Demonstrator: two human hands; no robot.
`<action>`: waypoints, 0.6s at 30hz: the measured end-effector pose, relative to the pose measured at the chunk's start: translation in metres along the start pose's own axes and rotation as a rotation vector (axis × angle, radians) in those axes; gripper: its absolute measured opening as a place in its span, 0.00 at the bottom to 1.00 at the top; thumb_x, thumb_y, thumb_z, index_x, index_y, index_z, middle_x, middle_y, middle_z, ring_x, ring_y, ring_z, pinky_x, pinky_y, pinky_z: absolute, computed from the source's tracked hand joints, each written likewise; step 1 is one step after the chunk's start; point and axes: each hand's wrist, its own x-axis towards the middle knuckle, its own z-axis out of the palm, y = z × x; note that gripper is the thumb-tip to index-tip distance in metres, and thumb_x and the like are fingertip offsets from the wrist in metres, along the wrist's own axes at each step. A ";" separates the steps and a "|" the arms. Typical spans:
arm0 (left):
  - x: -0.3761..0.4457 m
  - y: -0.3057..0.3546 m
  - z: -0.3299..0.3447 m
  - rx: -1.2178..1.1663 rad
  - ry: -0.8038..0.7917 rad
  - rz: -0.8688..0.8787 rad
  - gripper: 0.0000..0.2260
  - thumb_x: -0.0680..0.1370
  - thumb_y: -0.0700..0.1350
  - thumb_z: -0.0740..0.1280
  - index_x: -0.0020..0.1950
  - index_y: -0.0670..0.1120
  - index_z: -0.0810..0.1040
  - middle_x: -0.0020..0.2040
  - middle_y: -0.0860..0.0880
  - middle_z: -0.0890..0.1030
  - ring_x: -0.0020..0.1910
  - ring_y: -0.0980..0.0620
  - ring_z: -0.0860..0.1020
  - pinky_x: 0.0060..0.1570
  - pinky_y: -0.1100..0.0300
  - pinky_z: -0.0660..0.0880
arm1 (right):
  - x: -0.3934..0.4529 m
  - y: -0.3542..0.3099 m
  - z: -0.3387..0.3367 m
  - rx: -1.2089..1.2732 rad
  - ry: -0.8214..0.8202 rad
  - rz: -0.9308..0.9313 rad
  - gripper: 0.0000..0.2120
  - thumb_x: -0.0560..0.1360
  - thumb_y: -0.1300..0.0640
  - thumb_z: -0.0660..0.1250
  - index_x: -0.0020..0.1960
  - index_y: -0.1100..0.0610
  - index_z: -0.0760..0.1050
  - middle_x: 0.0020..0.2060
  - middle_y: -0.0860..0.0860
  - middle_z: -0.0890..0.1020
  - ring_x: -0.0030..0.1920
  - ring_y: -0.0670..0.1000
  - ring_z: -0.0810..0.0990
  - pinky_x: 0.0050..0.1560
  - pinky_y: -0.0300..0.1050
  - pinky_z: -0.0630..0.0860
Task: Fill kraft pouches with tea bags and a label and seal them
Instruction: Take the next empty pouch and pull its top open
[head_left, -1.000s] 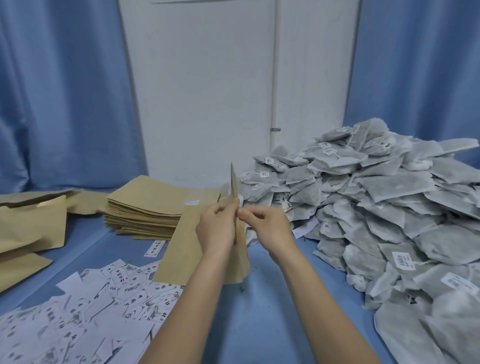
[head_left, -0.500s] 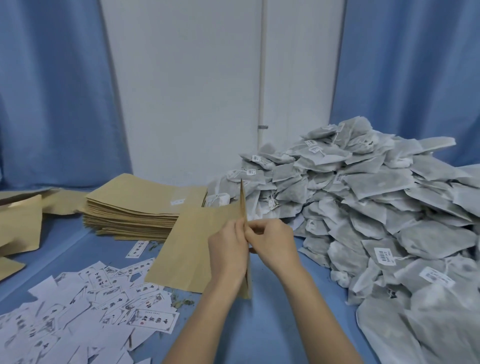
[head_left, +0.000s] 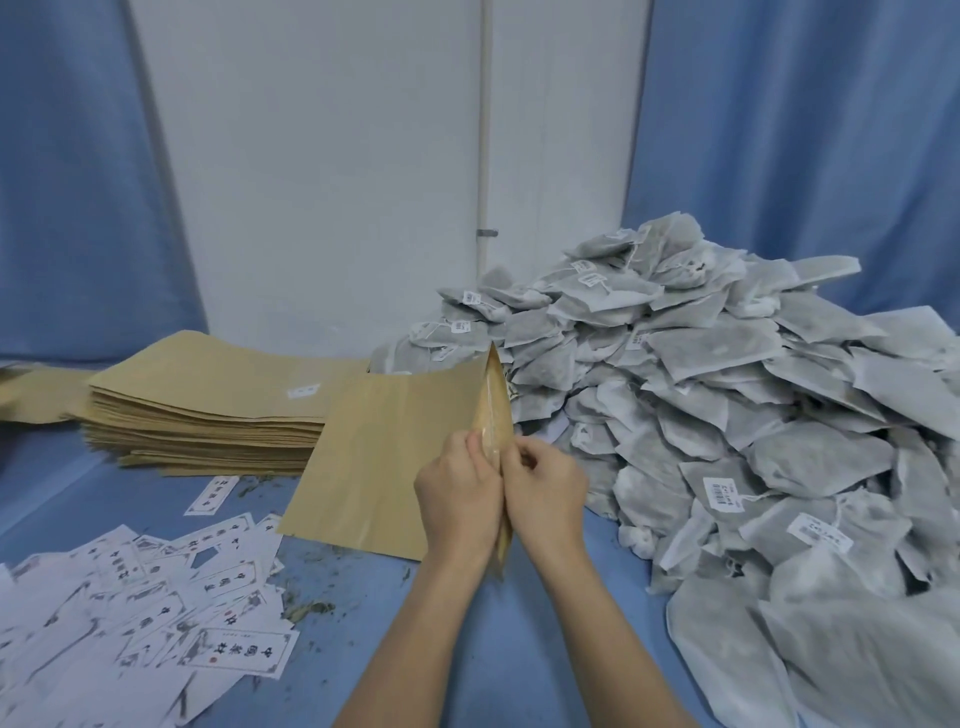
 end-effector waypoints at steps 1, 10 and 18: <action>0.000 -0.001 0.002 0.001 0.006 -0.003 0.12 0.81 0.41 0.59 0.46 0.35 0.78 0.39 0.35 0.81 0.41 0.36 0.77 0.34 0.59 0.54 | 0.001 0.000 0.000 -0.008 -0.007 0.008 0.16 0.75 0.60 0.61 0.28 0.56 0.70 0.22 0.47 0.73 0.30 0.42 0.72 0.32 0.29 0.66; -0.001 -0.004 0.015 0.038 0.028 -0.004 0.12 0.81 0.42 0.58 0.48 0.35 0.76 0.39 0.35 0.80 0.40 0.35 0.78 0.33 0.58 0.53 | 0.006 0.002 0.000 -0.014 0.008 0.094 0.19 0.75 0.62 0.62 0.26 0.55 0.65 0.20 0.47 0.65 0.25 0.46 0.64 0.29 0.31 0.64; -0.001 0.002 0.015 0.112 0.001 -0.013 0.14 0.83 0.43 0.55 0.47 0.34 0.74 0.40 0.34 0.80 0.41 0.35 0.78 0.33 0.59 0.54 | 0.011 0.016 -0.008 0.051 0.025 0.057 0.08 0.74 0.64 0.60 0.43 0.59 0.78 0.31 0.56 0.78 0.33 0.54 0.73 0.40 0.45 0.71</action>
